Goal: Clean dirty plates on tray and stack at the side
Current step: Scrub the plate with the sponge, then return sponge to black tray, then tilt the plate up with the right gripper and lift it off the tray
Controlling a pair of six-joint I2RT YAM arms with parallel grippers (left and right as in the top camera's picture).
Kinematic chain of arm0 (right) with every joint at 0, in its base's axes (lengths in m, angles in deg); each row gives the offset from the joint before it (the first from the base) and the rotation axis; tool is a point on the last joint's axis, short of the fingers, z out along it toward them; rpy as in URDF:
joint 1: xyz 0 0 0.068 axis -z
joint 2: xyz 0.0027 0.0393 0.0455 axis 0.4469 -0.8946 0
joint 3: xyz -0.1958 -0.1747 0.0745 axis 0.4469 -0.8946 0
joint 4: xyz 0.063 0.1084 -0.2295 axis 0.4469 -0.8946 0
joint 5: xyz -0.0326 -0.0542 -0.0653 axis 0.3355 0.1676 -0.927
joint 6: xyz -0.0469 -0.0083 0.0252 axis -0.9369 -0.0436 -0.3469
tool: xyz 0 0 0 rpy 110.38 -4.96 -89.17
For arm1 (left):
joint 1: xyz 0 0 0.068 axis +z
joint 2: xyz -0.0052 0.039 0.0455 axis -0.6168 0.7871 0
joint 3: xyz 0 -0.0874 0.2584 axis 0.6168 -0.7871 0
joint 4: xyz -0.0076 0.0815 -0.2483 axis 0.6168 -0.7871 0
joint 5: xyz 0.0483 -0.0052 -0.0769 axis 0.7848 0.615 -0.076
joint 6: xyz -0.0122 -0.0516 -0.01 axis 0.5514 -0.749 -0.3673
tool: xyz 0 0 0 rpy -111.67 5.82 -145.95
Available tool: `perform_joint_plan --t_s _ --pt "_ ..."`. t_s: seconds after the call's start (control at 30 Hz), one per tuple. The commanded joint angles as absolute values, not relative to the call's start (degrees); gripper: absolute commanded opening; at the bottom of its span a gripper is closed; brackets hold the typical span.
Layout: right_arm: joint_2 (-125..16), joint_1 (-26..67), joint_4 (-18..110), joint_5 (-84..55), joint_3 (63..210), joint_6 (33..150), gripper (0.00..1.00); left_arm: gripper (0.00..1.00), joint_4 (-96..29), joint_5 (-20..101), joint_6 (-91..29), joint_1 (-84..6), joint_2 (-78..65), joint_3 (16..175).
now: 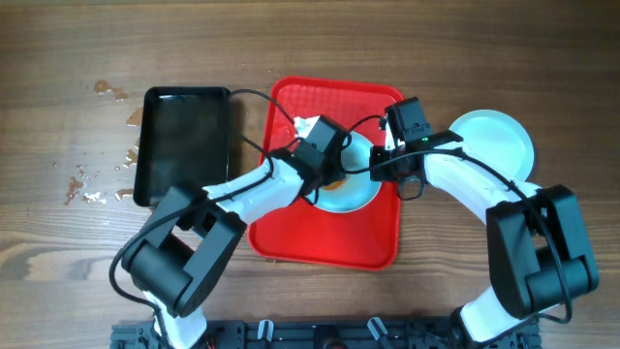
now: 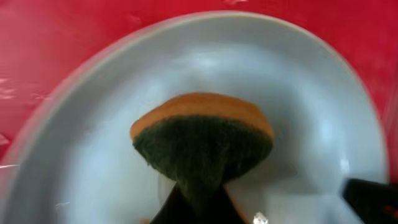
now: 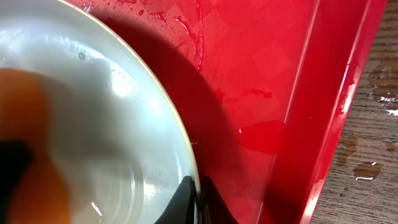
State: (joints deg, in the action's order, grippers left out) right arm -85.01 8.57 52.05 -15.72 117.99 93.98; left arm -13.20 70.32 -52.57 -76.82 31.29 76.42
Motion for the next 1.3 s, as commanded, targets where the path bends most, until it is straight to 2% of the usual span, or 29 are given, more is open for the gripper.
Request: perform_joint_plan --t_s 0.0,0.13,0.3,0.5,0.7,0.77,0.93,1.03,1.1,1.17,1.2,1.23,1.27 --pt "-86.6 8.2 50.7 -15.9 117.5 94.4 0.04 0.04 -20.1 78.6 -50.1 -73.8 36.3 72.2" --pt "-86.6 8.2 50.6 -15.9 117.5 94.6 0.04 0.04 -24.0 79.3 -43.0 -72.0 36.2 73.7" --pt "-86.6 8.2 50.2 -15.9 117.5 95.6 0.04 0.04 -36.5 86.3 -42.6 -72.0 34.9 83.7" --pt "-86.6 8.2 49.6 -15.9 117.5 95.7 0.04 0.04 -39.7 86.8 -42.7 -71.4 26.4 85.6" --pt "-86.6 8.2 49.4 -15.9 117.5 95.6 0.04 0.04 -45.0 87.6 -42.6 -66.6 18.4 85.6" --pt "-86.6 8.2 49.5 -15.9 117.5 95.5 0.04 0.04 -47.0 87.5 -41.9 -63.7 15.2 85.6" --pt "-84.5 8.2 48.8 -15.9 118.1 93.2 0.04 0.04 -47.4 87.1 -28.2 -49.5 12.9 84.8" --pt "-80.4 8.2 48.7 -15.9 118.1 92.4 0.04 0.04 -43.3 83.3 -21.0 -42.7 14.3 81.1" --pt "-76.7 8.2 48.3 -15.9 118.1 90.6 0.04 0.04 -37.6 76.0 -20.1 -38.8 15.4 76.0" --pt "-73.2 8.2 47.8 -16.8 118.1 89.4 0.04 0.04 -35.4 74.2 -20.4 -37.3 15.7 74.1" --pt "-70.8 7.7 47.4 -18.7 118.1 89.2 0.04 0.05 -35.3 74.2 -20.3 -37.2 15.7 74.1" --pt "-67.9 6.5 46.5 -22.8 118.1 89.2 0.04 0.2 -35.3 74.2 -20.3 -37.2 15.7 74.1" --pt "-65.6 5.0 45.9 -26.4 118.1 89.2 0.04 0.25 -35.8 74.2 -20.3 -37.2 15.7 74.1"
